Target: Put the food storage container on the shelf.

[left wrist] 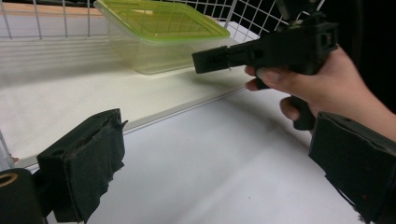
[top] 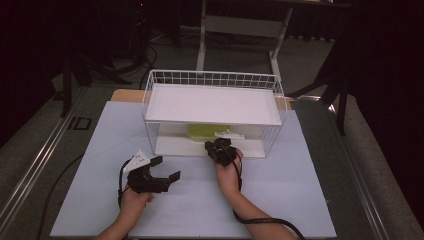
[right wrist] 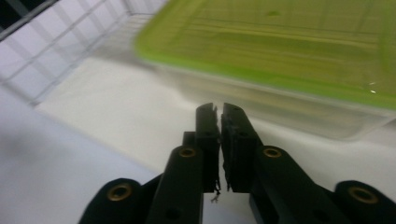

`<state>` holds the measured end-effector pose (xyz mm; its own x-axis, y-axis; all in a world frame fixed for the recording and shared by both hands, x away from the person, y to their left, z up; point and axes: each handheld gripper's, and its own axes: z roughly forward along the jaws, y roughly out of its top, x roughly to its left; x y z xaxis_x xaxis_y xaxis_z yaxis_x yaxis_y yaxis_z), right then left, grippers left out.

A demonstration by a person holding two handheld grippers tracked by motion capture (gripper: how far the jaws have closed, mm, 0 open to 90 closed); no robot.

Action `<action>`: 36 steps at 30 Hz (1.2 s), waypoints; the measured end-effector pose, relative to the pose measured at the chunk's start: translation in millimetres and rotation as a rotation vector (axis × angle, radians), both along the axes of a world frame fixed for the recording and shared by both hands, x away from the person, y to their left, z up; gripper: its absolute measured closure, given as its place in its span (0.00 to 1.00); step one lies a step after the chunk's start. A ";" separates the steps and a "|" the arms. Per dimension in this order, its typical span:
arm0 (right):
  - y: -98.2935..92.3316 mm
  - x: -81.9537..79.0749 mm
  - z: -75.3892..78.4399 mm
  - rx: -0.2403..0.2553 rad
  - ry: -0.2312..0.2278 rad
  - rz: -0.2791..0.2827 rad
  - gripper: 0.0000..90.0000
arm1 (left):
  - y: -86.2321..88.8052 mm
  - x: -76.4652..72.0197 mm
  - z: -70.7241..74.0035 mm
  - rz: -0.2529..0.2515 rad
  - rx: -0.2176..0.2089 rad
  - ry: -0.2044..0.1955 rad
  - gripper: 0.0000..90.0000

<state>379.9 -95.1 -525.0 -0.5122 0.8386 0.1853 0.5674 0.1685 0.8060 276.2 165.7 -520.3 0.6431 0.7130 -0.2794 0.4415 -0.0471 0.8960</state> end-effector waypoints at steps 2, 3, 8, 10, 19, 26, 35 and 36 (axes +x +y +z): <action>0.3 -8.4 3.2 0.005 -0.006 0.028 0.86 | 0.1 0.1 1.5 -0.005 -0.004 -0.007 0.05; -0.3 -12.7 5.1 0.005 -0.009 0.038 0.82 | -0.1 0.2 2.4 -0.008 -0.008 -0.008 0.05; -6.6 -30.9 13.3 0.034 -0.014 0.088 0.52 | -0.7 0.5 11.0 -0.053 -0.004 -0.035 0.05; -10.3 -37.4 17.8 0.047 -0.029 0.106 0.40 | -0.8 0.3 15.5 -0.073 -0.011 -0.052 0.05; -26.3 -63.4 35.1 0.084 -0.080 0.216 0.17 | -6.0 -4.4 33.7 -0.159 -0.011 -0.107 0.04; -38.4 -83.3 45.3 0.073 -0.123 0.257 0.17 | -4.3 -11.7 44.8 -0.174 -0.003 -0.136 0.04; -60.4 -101.9 56.4 0.062 -0.146 0.301 0.17 | 9.0 -22.7 47.8 -0.204 -0.017 -0.131 0.03; -62.7 -103.3 57.1 0.064 -0.149 0.308 0.17 | 10.4 -23.4 47.6 -0.208 -0.019 -0.124 0.03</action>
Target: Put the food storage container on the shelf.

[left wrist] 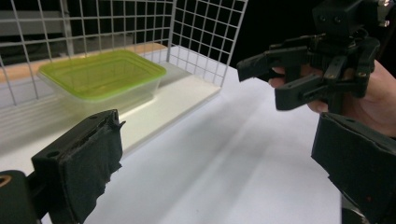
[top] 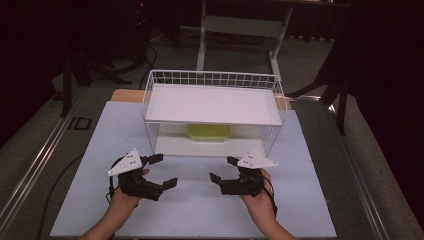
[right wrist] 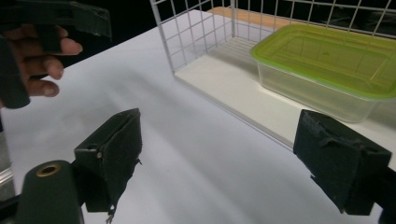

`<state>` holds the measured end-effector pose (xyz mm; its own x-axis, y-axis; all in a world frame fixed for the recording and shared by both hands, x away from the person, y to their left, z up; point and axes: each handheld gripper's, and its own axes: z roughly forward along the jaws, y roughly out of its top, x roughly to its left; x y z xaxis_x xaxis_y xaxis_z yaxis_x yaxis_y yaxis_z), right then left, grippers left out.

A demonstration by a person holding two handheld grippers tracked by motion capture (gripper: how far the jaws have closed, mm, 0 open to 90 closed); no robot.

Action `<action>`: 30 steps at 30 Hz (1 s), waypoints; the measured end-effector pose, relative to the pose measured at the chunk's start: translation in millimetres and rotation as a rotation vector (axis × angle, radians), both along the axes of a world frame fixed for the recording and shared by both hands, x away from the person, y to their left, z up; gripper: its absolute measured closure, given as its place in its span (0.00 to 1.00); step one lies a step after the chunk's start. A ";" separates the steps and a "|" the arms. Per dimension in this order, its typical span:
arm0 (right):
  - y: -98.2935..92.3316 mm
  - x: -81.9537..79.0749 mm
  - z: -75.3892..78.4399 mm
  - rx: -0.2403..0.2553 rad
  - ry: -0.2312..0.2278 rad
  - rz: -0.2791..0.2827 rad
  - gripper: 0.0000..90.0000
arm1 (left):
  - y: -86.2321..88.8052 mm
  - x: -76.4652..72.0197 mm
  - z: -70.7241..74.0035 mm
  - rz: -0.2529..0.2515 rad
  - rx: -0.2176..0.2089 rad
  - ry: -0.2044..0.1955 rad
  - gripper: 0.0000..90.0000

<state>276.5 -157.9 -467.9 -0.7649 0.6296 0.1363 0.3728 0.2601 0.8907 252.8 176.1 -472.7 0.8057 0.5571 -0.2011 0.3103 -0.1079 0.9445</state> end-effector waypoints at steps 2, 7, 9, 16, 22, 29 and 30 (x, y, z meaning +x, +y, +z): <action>-4.6 -2.7 0.8 0.003 -0.003 0.007 0.17 | 3.1 -2.0 -0.6 -0.011 -0.011 0.007 0.03; -15.7 -9.7 1.2 0.003 -0.019 0.034 0.17 | 9.4 -9.6 -0.4 -0.036 -0.004 0.004 0.03; -19.4 -12.6 1.4 0.001 -0.033 0.038 0.17 | 12.5 -13.3 -0.5 -0.037 -0.002 0.001 0.03; -36.8 -23.9 0.4 0.015 -0.071 0.060 0.17 | 27.6 -25.6 -5.4 -0.037 -0.007 -0.002 0.03; -56.6 -32.5 0.3 0.009 -0.085 0.076 0.17 | 42.1 -39.1 -6.7 -0.040 0.007 -0.019 0.03; -78.3 -35.8 -8.0 -0.003 -0.075 0.059 0.17 | 50.8 -46.7 -16.7 -0.016 0.018 -0.004 0.03; -80.8 -35.7 -9.7 0.001 -0.070 0.061 0.17 | 51.6 -46.7 -18.4 -0.011 0.023 -0.001 0.03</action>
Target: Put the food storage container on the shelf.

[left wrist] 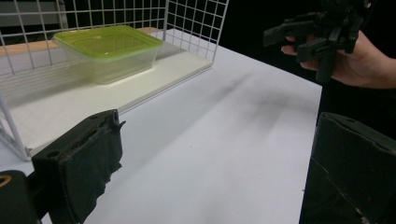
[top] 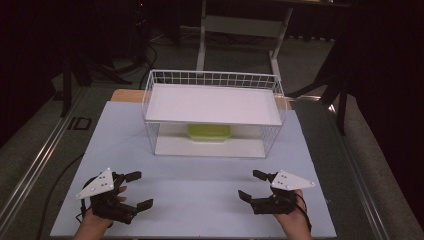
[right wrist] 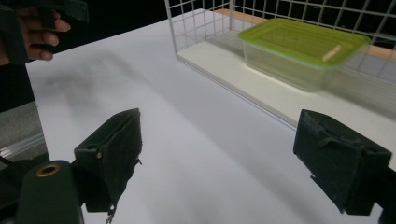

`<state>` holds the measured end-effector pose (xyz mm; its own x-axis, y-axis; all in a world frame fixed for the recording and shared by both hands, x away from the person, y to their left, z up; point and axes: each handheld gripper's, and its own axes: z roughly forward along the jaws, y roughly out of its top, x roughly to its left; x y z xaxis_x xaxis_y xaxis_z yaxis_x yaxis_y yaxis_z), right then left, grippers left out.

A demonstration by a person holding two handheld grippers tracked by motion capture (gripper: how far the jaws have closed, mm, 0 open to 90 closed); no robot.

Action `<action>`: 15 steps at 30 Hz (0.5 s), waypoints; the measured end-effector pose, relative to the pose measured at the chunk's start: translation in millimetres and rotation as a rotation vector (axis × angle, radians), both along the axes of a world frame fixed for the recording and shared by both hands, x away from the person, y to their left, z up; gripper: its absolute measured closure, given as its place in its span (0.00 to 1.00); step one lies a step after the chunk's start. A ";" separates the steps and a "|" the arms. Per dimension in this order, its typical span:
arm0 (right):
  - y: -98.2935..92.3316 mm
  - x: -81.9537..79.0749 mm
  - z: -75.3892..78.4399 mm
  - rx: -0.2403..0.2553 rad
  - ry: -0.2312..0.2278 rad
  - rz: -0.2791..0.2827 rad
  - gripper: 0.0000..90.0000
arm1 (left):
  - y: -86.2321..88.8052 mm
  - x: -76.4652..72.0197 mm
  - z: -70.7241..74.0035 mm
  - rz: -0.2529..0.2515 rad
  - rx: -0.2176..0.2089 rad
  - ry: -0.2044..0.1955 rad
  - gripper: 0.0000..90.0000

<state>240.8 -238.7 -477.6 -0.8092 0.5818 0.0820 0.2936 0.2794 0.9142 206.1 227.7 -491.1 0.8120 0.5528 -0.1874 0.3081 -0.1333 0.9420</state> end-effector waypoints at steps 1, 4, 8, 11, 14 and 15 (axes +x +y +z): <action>-2.1 0.0 -1.4 -0.003 -0.002 0.000 0.17 | 0.4 0.1 -1.9 0.002 -0.008 0.000 0.03; -7.7 -0.3 -4.8 0.017 0.006 0.013 0.17 | 1.2 1.7 -6.5 0.010 -0.011 0.002 0.03; -13.7 -0.5 -7.1 0.025 -0.002 -0.001 0.17 | 1.6 3.8 -13.4 0.020 -0.014 0.006 0.03; -17.6 1.5 -11.1 0.021 -0.006 0.010 0.17 | 2.2 5.2 -17.9 0.021 -0.005 0.011 0.03; -20.9 4.5 -17.3 0.012 -0.001 0.021 0.17 | 3.1 6.5 -22.6 0.022 0.009 0.017 0.03; -21.9 5.7 -20.0 0.010 0.011 0.021 0.17 | 3.4 6.9 -24.3 0.026 0.021 0.024 0.03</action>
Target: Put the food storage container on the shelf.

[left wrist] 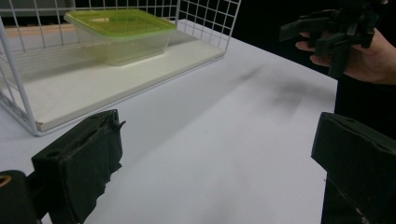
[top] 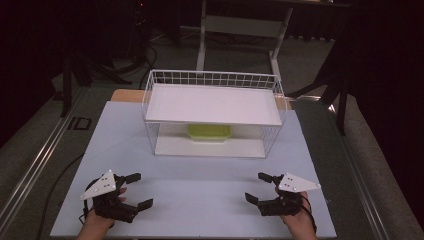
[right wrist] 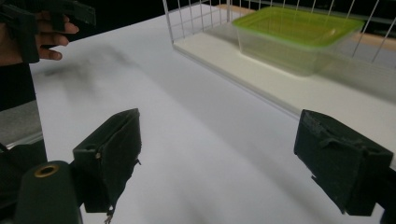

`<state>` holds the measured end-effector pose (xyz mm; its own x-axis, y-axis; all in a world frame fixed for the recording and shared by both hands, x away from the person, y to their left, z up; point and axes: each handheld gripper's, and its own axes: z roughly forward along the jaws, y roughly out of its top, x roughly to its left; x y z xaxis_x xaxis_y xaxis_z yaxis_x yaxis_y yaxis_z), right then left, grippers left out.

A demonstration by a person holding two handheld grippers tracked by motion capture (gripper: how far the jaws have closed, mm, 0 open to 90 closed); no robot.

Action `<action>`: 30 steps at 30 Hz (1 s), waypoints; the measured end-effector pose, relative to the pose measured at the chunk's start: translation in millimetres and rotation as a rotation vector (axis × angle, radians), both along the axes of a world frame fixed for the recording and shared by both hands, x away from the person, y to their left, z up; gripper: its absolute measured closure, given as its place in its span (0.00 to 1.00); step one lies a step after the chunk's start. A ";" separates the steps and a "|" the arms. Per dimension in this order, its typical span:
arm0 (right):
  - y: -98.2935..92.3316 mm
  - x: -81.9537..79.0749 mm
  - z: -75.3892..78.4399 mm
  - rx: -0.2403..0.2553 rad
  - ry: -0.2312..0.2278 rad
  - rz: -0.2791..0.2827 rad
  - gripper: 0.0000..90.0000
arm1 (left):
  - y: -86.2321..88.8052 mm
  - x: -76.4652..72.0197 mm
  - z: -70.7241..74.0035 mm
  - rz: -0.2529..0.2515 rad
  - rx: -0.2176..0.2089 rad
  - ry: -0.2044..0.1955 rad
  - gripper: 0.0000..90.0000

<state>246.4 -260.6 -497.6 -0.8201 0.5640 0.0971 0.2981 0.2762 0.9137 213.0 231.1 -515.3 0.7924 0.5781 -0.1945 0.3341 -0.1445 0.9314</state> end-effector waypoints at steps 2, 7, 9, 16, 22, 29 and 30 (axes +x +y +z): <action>-1.6 2.0 -5.2 -0.010 0.013 -0.006 0.17 | 0.7 1.1 -3.2 0.005 -0.006 0.013 0.03; -4.8 5.8 -13.1 -0.017 0.042 -0.026 0.16 | -2.4 1.8 -4.8 0.003 0.000 0.027 0.03; -5.8 7.0 -14.6 -0.024 0.049 -0.031 0.16 | -3.7 2.4 -5.0 -0.001 0.001 0.026 0.03; -8.9 10.4 -18.8 -0.006 0.075 -0.034 0.16 | -3.4 4.7 -4.8 -0.002 -0.001 0.016 0.03; -11.3 13.0 -20.2 0.017 0.074 -0.032 0.17 | -0.9 3.5 -0.1 0.003 -0.034 -0.007 0.03; -12.1 13.3 -18.9 0.045 0.048 -0.018 0.17 | -0.9 2.0 0.6 0.007 -0.022 -0.047 0.03; -11.6 13.4 -19.2 0.045 0.048 -0.018 0.17 | -1.1 1.4 0.1 0.014 -0.020 -0.062 0.03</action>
